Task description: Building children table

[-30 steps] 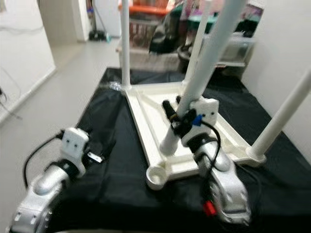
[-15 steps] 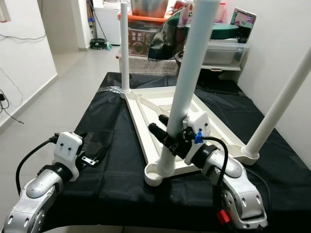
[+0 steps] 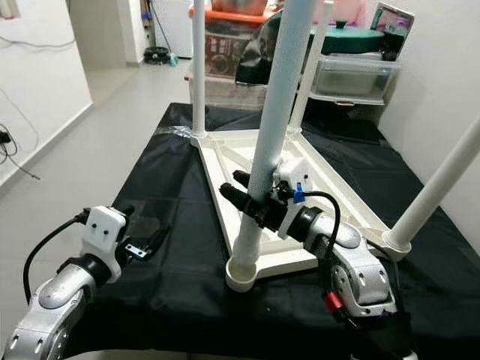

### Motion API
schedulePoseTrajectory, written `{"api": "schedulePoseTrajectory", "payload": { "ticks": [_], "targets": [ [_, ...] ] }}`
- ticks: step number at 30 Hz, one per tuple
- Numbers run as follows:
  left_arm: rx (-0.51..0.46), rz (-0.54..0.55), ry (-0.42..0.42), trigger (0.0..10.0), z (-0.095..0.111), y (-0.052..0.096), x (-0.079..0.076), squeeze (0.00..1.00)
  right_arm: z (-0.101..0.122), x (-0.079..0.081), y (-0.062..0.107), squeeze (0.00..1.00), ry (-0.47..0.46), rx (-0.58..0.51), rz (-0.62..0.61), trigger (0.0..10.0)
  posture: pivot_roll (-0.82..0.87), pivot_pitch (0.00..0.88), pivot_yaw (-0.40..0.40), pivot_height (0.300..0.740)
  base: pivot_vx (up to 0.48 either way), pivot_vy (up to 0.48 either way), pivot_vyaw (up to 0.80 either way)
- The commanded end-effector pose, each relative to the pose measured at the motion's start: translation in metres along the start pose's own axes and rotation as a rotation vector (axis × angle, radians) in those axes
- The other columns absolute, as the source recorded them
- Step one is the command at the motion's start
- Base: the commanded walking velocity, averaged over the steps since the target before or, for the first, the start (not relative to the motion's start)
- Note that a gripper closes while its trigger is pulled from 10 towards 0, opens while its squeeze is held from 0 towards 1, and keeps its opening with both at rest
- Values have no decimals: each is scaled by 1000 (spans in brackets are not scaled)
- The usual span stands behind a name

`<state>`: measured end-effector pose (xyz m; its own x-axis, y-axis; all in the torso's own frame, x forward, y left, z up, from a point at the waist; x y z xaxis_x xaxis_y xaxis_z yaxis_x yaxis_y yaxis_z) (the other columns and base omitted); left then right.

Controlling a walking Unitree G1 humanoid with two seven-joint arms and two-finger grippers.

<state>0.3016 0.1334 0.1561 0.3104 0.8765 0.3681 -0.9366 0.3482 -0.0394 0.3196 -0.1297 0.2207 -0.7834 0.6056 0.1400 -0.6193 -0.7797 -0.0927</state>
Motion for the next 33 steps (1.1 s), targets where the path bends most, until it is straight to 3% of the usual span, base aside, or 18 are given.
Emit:
{"api": "schedulePoseTrajectory", "payload": {
  "ticks": [1,14,20,33],
  "targets": [
    [12,1,16,10000,-2,4,1,0,0,4,3,0,0,0,34,10000,152,0,-98,740,0,0,0],
    [18,-5,22,10000,-3,3,1,0,-17,9,15,0,-26,57,85,10000,148,0,-95,740,0,0,0],
    [16,-8,26,10000,-3,3,0,0,-22,3,19,0,-29,76,74,10000,149,0,-96,740,0,0,0],
    [22,-10,40,10000,-5,4,-3,0,-31,7,10,0,-69,88,100,10000,153,0,-108,740,0,0,0]
  ]
}}
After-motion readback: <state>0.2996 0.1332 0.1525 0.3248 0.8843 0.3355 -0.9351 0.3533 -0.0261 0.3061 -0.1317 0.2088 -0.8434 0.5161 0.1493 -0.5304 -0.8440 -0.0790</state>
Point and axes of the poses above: a point about 5 cm out from each wrist's last joint towards the gripper, its own y axis pointing back from the gripper into the wrist, its own z axis along the axis of the wrist's last joint, x = y × z, the point moved 4 cm from there along -y, pointing out of the wrist towards the gripper, and after that the axes turned 12 degrees about -y, right-handed, at the moved point
